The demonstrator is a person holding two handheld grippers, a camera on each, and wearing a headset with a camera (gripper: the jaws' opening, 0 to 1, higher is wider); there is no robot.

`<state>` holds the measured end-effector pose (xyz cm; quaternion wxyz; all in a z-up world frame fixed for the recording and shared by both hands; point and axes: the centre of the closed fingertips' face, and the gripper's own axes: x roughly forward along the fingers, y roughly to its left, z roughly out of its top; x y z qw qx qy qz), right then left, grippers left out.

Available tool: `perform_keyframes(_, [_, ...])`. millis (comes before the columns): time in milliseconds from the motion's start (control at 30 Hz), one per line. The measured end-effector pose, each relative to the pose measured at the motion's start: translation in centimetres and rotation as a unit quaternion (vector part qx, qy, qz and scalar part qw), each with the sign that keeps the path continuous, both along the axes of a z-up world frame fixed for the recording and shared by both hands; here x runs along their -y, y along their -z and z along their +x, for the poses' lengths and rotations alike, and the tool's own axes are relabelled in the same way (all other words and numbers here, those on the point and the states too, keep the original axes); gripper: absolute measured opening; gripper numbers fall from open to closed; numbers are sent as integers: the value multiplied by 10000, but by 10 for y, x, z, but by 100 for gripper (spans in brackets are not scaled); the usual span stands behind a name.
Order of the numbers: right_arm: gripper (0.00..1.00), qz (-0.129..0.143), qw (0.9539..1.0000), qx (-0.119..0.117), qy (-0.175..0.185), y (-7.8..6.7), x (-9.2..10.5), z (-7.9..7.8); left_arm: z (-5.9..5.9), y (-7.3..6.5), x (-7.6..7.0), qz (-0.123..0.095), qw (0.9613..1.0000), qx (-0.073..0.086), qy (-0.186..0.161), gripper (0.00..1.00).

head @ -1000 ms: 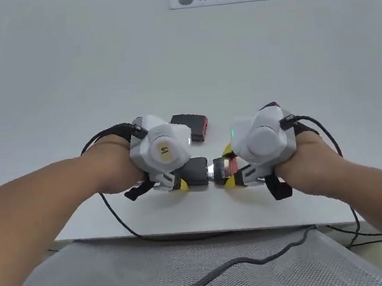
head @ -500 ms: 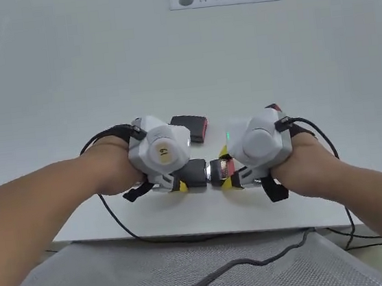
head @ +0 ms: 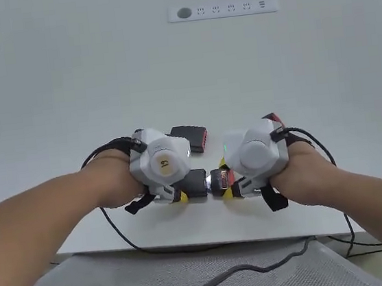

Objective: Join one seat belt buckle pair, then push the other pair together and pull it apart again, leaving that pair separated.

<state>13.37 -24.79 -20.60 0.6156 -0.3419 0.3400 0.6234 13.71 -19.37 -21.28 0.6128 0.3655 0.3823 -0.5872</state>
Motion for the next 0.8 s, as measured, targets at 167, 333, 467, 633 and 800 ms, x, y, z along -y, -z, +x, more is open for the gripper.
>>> perform_keyframes(167, [30, 3, 10000, -26, 11, 0, 0, 0, 1, 1, -1, -27, 10000, -1, -32, 33])
perform_keyframes(333, [30, 3, 10000, -47, 19, 1, 0, 0, 0, 1, -1, -27, 10000, -4, -22, 33])
perform_keyframes(467, [30, -76, 10000, -24, 6, 1, 3, 0, -1, -1, -1, -69, 10000, 9, -41, 33])
perform_keyframes(633, [30, -114, 9999, -58, 40, 2, 9, 1, 0, 0, -2, -82, 10000, 5, -50, 33])
perform_keyframes(800, [31, -186, 9998, -57, -10, 4, 12, 2, 0, 0, -3, -65, 10000, 4, -33, 33])
